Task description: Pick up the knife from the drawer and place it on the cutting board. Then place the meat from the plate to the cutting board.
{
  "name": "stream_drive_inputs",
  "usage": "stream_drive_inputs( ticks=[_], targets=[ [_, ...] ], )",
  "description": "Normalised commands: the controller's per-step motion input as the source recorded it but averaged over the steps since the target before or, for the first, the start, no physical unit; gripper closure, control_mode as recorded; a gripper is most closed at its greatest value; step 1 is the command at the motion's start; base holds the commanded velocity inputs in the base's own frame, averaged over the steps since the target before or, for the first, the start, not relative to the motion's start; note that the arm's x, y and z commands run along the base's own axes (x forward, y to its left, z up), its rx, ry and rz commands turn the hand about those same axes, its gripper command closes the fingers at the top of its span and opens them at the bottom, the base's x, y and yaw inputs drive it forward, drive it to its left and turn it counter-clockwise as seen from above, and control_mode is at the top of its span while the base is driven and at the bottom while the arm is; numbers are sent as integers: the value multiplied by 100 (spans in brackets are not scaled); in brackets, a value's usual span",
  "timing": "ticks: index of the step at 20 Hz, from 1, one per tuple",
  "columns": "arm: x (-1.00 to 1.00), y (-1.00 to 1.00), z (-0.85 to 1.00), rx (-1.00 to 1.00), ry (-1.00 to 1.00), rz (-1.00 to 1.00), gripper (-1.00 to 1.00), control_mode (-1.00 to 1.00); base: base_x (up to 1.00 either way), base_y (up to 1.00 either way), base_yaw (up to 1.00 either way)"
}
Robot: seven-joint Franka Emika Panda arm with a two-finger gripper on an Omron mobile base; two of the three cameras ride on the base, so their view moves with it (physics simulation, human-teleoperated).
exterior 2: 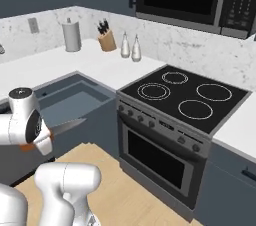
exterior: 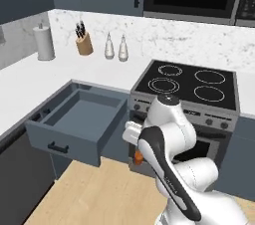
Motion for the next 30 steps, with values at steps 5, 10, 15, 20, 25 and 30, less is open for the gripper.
stream_drive_inputs(
  ticks=[5,10,15,20,25,30],
  targets=[
    [0,0,0,0,0,0,100,100,-7,79,48],
    [0,0,0,0,0,0,100,100,32,100,48],
    [0,0,0,0,0,0,100,100,72,96,38],
    [0,0,0,0,0,0,100,100,87,22,17],
    [0,0,0,0,0,0,100,100,75,0,6],
    [13,1,0,-1,0,0,100,-100,19,0,1]
  ],
)
